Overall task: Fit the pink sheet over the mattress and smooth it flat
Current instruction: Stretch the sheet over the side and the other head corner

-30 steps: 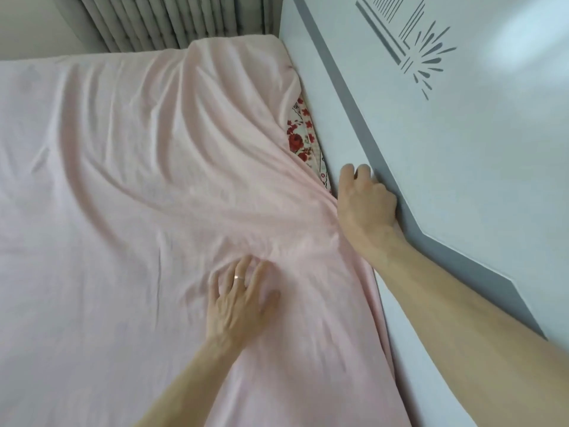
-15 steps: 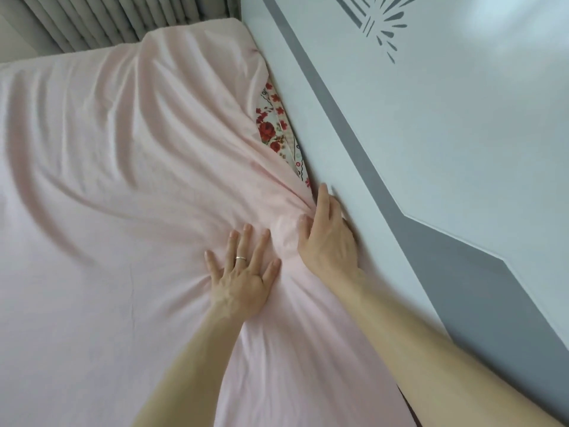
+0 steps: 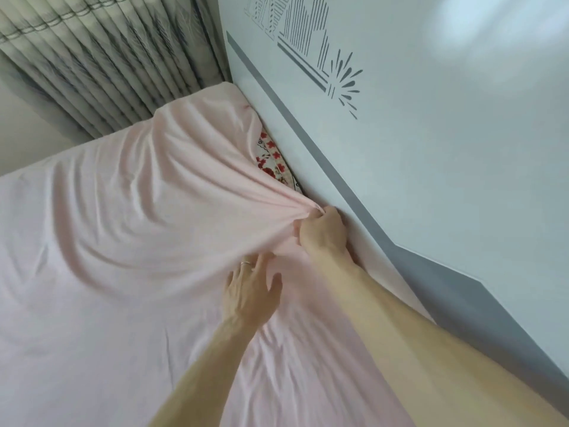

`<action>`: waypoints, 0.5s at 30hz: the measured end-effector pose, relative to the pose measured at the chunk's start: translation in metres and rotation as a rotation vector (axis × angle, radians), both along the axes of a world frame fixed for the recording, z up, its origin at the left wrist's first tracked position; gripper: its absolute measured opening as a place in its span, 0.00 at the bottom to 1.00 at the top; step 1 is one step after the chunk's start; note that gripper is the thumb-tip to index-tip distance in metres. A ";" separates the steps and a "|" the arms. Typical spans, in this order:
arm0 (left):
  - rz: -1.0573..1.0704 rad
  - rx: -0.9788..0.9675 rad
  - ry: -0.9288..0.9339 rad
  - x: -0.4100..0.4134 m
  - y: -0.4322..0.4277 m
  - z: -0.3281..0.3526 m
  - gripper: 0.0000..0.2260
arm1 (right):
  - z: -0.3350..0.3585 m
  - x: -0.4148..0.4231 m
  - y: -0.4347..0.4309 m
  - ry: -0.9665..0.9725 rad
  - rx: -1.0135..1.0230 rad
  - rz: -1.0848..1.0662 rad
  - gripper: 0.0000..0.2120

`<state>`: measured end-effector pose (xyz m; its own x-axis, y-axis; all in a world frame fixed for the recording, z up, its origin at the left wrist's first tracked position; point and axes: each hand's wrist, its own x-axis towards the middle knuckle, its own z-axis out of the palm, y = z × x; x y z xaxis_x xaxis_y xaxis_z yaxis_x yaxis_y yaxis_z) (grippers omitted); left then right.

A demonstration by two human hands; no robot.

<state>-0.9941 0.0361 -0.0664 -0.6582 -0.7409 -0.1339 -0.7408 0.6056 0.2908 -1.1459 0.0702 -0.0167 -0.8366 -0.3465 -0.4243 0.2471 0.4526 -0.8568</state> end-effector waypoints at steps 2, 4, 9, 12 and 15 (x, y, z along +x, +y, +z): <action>0.032 -0.123 0.113 -0.009 -0.006 0.006 0.21 | -0.006 0.010 0.007 0.228 0.017 -0.045 0.08; -0.029 -0.111 0.075 -0.017 -0.008 0.008 0.23 | -0.022 0.017 0.024 0.403 -0.026 0.034 0.10; -0.050 -0.022 -0.084 -0.022 0.002 -0.013 0.25 | -0.083 -0.001 0.050 0.417 0.130 0.464 0.25; -0.024 0.047 -0.085 -0.016 0.011 -0.030 0.25 | -0.097 -0.005 0.043 0.194 0.015 0.432 0.30; -0.026 0.099 -0.125 -0.013 0.008 -0.045 0.25 | -0.102 -0.009 0.028 -0.032 -0.155 0.302 0.29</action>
